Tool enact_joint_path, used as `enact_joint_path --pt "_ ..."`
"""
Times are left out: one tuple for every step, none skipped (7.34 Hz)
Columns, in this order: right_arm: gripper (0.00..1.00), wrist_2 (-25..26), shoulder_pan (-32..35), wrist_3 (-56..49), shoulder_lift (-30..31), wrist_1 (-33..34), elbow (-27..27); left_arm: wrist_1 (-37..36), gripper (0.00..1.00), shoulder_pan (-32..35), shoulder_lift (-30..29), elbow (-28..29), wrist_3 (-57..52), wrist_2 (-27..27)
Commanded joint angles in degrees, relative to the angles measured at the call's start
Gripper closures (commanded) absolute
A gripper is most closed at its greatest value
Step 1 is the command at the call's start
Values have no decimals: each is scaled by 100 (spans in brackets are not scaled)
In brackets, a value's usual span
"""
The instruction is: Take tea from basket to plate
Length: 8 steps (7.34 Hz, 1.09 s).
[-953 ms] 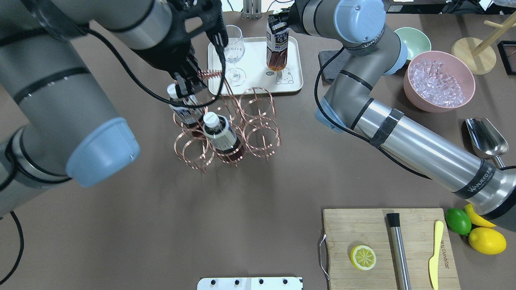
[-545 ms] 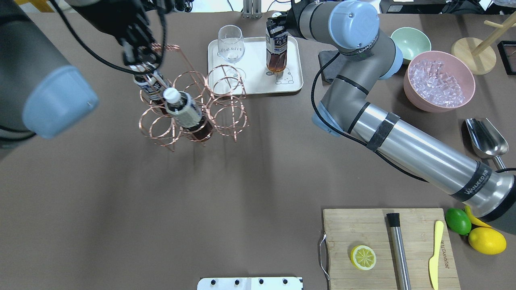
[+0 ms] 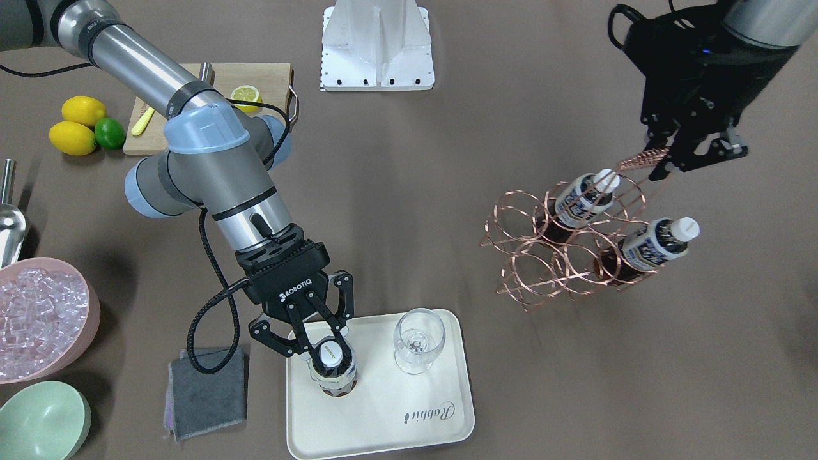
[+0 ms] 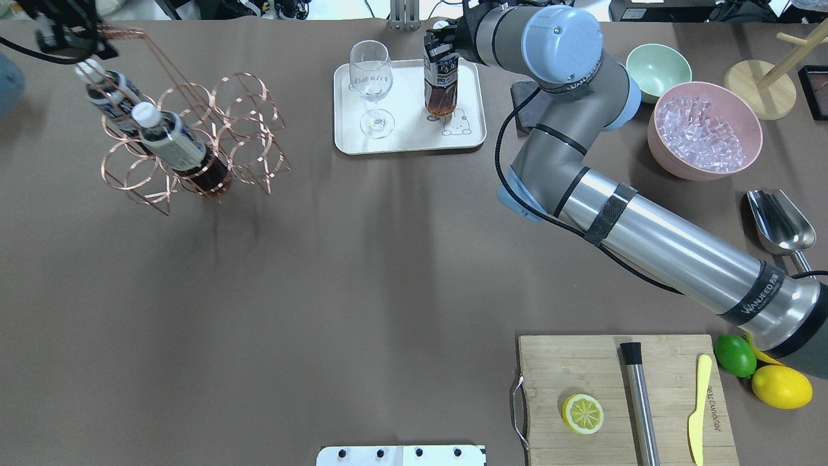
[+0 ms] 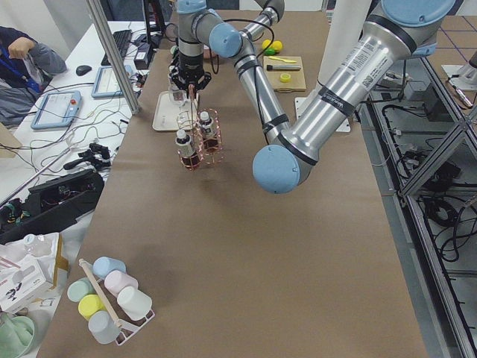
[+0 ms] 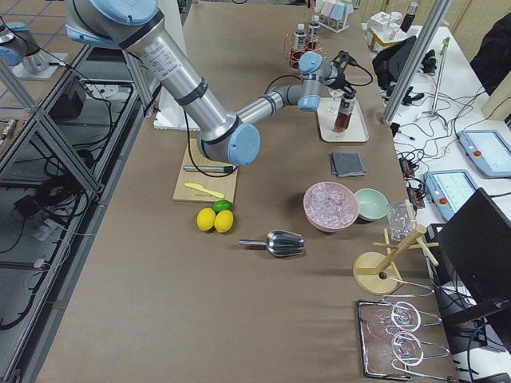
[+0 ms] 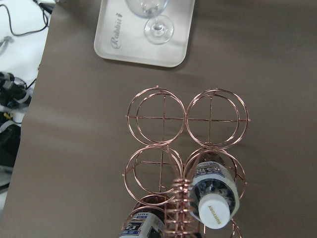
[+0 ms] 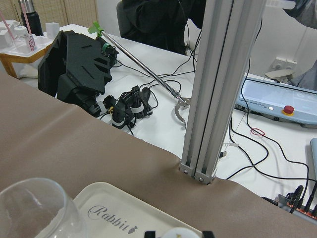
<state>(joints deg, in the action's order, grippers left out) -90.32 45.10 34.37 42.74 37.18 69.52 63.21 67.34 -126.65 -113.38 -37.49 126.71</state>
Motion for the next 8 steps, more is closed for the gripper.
enact_joint_path --pt "100 15 -1 9 -2 -27 -9 -98 100 646 569 0 -265 3" --pt "100 15 -10 0 6 -27 -9 -98 100 840 806 0 -537 -15" --pt "100 111 -45 0 24 -27 -26 -98 100 990 1026 0 -566 -15" --pt "100 146 -80 0 24 -18 -35 -98 100 1105 1228 9 -941 -41" --pt "100 147 -89 0 24 -27 -35 -89 100 1184 1422 35 -1301 -59" --pt "100 181 -98 0 24 -27 -35 6 100 1246 1528 105 -1548 -76" --pt "100 182 -98 9 24 -27 -35 260 100 1333 1651 219 -1986 -259" --pt "58 217 -115 9 24 -27 -35 558 100 1404 1704 463 -2425 -270"
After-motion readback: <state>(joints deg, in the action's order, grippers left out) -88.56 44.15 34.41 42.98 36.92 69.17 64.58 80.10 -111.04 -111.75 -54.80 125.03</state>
